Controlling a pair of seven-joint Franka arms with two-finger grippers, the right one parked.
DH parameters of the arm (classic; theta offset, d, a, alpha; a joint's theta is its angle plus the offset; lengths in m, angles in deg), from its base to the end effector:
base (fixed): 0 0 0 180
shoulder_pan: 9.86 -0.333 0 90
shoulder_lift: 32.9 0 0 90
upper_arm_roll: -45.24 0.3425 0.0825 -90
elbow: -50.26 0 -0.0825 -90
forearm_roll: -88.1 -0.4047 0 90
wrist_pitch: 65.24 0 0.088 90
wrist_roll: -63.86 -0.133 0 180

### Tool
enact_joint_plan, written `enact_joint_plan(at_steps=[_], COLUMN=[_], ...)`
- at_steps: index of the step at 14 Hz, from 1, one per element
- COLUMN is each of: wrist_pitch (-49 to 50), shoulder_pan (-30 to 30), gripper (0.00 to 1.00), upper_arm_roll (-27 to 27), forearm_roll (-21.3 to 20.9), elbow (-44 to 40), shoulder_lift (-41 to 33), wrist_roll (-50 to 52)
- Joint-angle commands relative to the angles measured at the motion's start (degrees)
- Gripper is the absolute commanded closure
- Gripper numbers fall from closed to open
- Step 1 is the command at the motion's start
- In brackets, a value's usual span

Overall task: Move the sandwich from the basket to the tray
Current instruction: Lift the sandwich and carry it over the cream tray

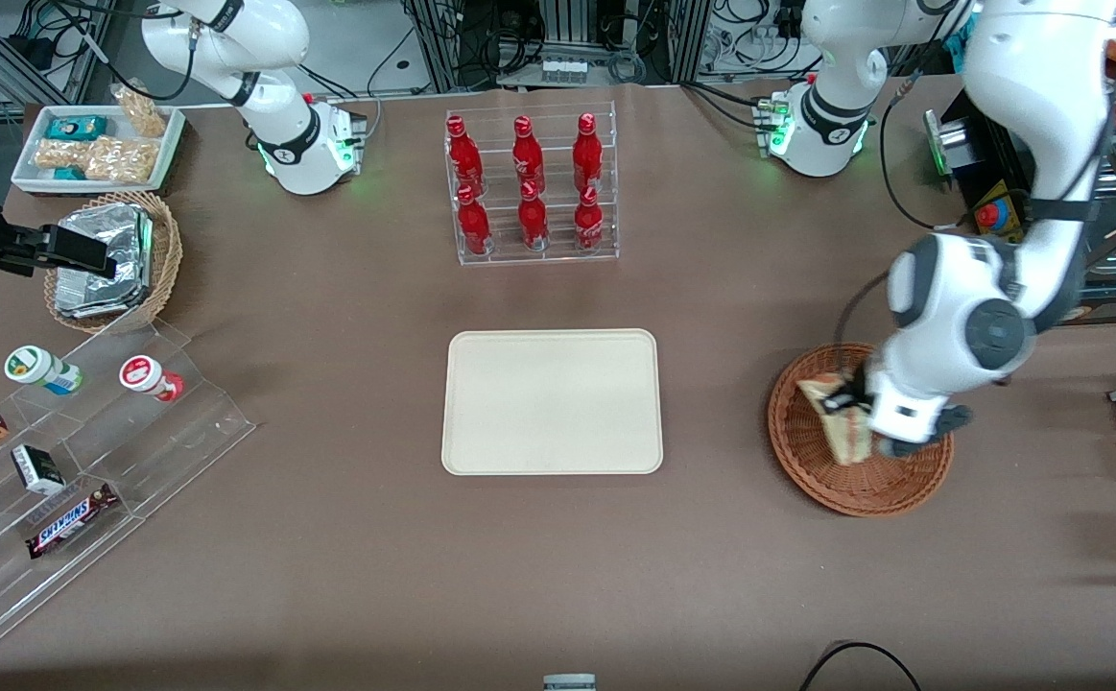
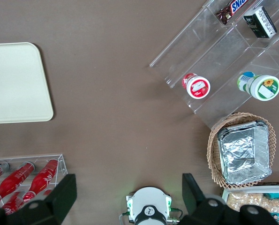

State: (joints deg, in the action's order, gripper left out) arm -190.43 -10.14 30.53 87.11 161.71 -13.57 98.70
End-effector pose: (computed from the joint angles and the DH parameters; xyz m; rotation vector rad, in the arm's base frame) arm 0.6084 -0.1500 0.2926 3.0594 0.5502 -0.1681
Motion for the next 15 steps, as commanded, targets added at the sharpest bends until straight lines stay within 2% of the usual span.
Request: enact_joint_plan(at_steps=[1, 3, 7, 11, 15], wrist_pitch=[0.12, 0.21, 0.91, 0.91, 0.82], shoulder_pan=[9.47, 15.54, 25.22, 33.31, 36.31], gripper=[0.86, 0.85, 0.84, 0.84, 0.77], upper_arm_roll=[0.20, 0.20, 0.29, 0.90, 0.99], forearm_roll=[0.20, 0.29, -0.77, -1.12, -3.22], elbow=[-3.23, -9.11, -23.35, -30.04, -33.31], shoulder_lift=[2.97, 8.41, 20.19, 25.65, 28.65], wrist_roll=[0.85, 1.46, 10.24, 15.33, 18.86])
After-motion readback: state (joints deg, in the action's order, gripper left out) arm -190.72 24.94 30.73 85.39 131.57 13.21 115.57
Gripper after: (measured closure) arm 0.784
